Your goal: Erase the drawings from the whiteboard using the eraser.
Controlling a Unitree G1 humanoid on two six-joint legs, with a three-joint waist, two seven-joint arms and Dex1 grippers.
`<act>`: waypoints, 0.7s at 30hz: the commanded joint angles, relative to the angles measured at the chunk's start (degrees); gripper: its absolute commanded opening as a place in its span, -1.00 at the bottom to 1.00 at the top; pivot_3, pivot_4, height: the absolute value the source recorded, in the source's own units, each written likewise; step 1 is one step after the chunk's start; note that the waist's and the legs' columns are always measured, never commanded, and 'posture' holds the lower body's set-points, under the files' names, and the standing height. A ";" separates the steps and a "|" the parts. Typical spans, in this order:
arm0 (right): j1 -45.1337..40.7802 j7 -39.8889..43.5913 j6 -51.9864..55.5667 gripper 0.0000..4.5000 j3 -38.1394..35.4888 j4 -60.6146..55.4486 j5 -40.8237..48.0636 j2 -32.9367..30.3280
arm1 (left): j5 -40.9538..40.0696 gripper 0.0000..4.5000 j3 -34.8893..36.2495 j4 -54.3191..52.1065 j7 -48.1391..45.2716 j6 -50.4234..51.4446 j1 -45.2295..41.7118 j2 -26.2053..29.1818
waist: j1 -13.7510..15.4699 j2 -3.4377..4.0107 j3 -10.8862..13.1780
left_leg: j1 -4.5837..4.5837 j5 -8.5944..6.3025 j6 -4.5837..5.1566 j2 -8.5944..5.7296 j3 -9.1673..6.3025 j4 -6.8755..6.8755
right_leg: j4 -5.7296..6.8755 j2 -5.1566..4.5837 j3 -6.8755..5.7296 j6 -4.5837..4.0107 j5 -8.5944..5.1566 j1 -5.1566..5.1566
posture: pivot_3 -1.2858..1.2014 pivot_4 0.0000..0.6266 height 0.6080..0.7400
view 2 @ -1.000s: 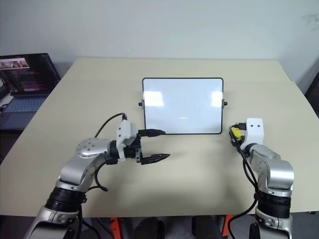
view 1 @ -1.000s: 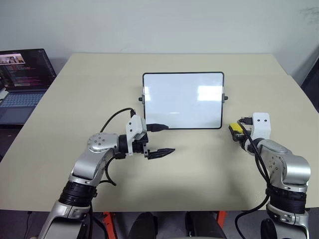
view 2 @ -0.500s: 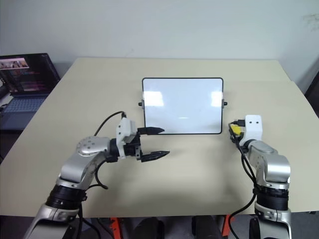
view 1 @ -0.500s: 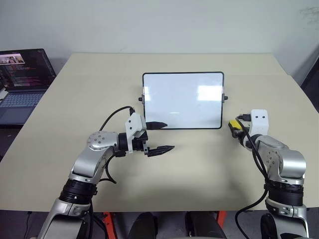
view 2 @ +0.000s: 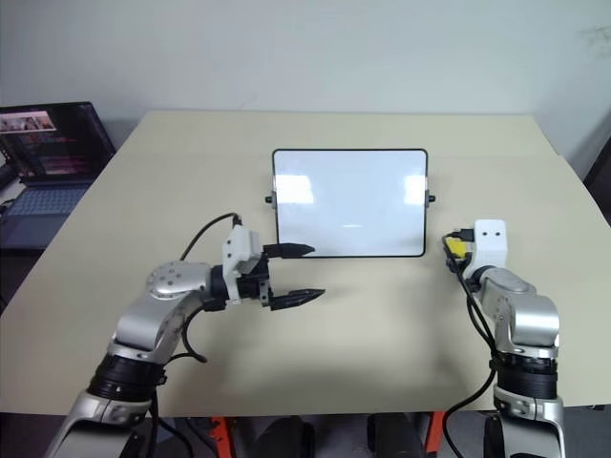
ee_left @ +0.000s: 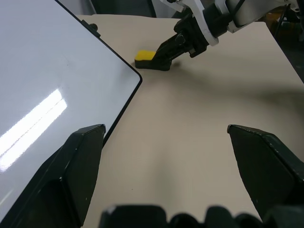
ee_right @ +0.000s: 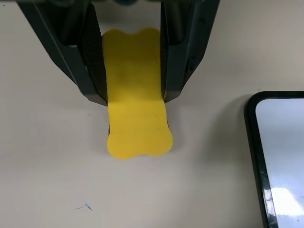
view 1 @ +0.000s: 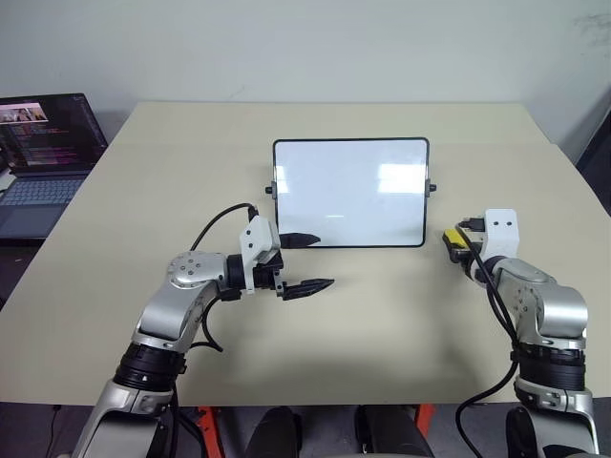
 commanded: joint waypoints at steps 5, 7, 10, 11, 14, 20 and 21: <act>0.26 -0.13 -0.24 -0.45 -0.97 -1.95 0.62 -0.52 | 0.18 1.00 1.02 -0.62 0.11 -1.09 -1.41 0.13 | 0.00 0.00 0.00 | 0.00 0.00 0.00 0.00 0.00 0.00 | 0.00 0.00 0.00 0.00 0.00 0.00 | 0.03 -0.52 1.00; 0.52 -0.06 -0.09 -0.45 -1.04 -2.21 0.70 -0.59 | 0.20 1.00 1.00 -0.56 0.06 -1.12 -1.42 0.17 | 0.00 0.00 0.00 | 0.00 0.00 0.00 0.00 0.00 0.00 | 0.00 0.00 0.00 0.00 0.00 0.00 | 0.03 -0.52 1.00; 0.72 -0.05 0.27 -0.45 -1.30 -2.52 0.81 -0.68 | 0.13 1.00 1.07 -0.74 0.05 -1.04 -1.37 0.26 | 0.00 0.00 0.00 | 0.00 0.00 0.00 0.00 0.00 0.00 | 0.00 0.00 0.00 0.00 0.00 0.00 | 0.03 -0.52 1.00; 0.86 -0.03 0.48 -0.45 -1.41 -2.77 0.87 -0.72 | 0.10 1.00 1.12 -0.80 0.06 -1.00 -1.34 0.30 | 0.01 0.00 0.00 | 0.00 0.00 0.00 0.00 0.00 0.00 | 0.00 0.00 0.00 0.00 0.00 0.00 | 0.03 -0.52 1.00; 1.71 0.00 1.33 -0.45 -1.60 -3.94 1.13 -0.56 | 0.13 1.00 1.19 -0.74 -0.03 -1.15 -1.21 0.42 | 0.04 0.00 0.00 | 0.00 0.00 0.00 0.00 -0.01 0.00 | 0.00 0.00 -0.01 0.00 0.00 0.00 | 0.03 -0.52 1.00; 2.06 -0.02 1.39 -0.45 -1.37 -4.15 1.38 -0.34 | 0.17 1.00 1.10 -0.51 -0.13 -1.27 -1.38 0.33 | 0.03 0.00 0.00 | 0.00 0.00 0.00 0.00 -0.01 0.01 | 0.01 0.00 -0.01 0.00 0.00 0.00 | 0.03 -0.52 1.00; 2.00 0.01 1.38 -0.45 -1.35 -4.10 1.40 -0.35 | 0.18 1.00 1.10 -0.47 -0.14 -1.30 -1.41 0.32 | 0.03 0.00 0.00 | 0.00 0.00 0.00 0.00 -0.01 0.01 | 0.01 0.00 -0.01 0.00 0.00 0.00 | 0.03 -0.52 1.00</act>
